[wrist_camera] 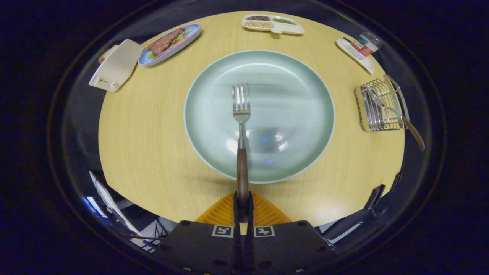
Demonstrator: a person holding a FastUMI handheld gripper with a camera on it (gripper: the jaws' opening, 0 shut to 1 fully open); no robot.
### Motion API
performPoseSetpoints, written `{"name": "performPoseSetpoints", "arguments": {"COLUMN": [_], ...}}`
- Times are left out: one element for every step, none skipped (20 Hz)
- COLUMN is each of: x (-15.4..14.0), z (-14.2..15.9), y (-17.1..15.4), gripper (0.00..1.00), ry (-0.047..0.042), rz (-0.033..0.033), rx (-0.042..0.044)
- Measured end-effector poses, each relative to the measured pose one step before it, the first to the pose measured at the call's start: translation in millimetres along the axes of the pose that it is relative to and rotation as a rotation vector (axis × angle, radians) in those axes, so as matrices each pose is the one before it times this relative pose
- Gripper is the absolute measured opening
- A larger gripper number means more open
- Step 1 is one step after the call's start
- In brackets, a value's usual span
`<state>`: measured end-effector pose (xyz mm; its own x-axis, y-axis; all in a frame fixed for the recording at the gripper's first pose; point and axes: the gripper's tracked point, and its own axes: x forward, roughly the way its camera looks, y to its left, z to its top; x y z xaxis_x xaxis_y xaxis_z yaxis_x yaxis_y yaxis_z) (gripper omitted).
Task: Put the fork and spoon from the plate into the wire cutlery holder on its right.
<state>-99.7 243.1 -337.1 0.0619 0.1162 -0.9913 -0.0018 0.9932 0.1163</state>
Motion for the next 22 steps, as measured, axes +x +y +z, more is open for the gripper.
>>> {"name": "performPoseSetpoints", "arguments": {"x": [-4.15,-4.58,-7.64,-7.23,-8.52,-7.89,-8.88,-9.3,-9.58,-10.1,-11.08,-11.03,-11.6,-10.07,-11.26,-9.63,-9.11,-9.18,-9.02,-7.68,-6.8,-4.8], "z": [-0.66,-0.24,-0.6,-0.06,0.88,-0.31,1.17,1.04,2.24,1.12,2.81,2.16,2.1,1.25,3.12,2.44,2.32,-0.94,-0.78,0.15,2.13,1.56], "y": [-1.45,-4.2,-5.42,-3.55,-4.03,-4.94,-5.0,-6.17,-6.48,-6.2,-6.7,-8.16,-7.95,-7.39,-9.8,-10.23,-10.16,-7.87,-5.6,-7.38,-10.44,-10.81], "gripper": [0.0,0.0,0.0,0.0,0.0,0.0,0.0,0.0,0.0,0.0,0.0,0.0,0.0,0.0,0.0,0.0,0.0,0.0,0.0,0.0,0.0,0.0], "ry": [0.00404,-0.00104,-0.00381,-0.00537,-0.0021,-0.00115,-0.00087,-0.00352,-0.00275,-0.00105,-0.00459,-0.00352,-0.00098,-0.00098,-0.0056,-0.00935,-0.00811,0.00177,0.00985,0.00586,-0.00465,-0.00884], "rz": [0.01174,0.01056,0.0058,0.00816,0.00734,0.00773,0.00663,0.00025,-0.00132,0.00241,0.00106,-0.0011,0.00533,0.00675,0.00127,-0.00311,-0.00156,0.00996,0.01921,0.01433,-0.00079,-0.01203], "rx": [-0.00103,0.00117,0.00128,-0.0006,-0.00034,0.00105,-0.00349,-0.00521,-0.00662,-0.00676,-0.00726,-0.00699,0.00045,0.00993,0.00457,0.00255,0.00585,0.02032,0.02948,0.02305,0.00768,0.00198]}}
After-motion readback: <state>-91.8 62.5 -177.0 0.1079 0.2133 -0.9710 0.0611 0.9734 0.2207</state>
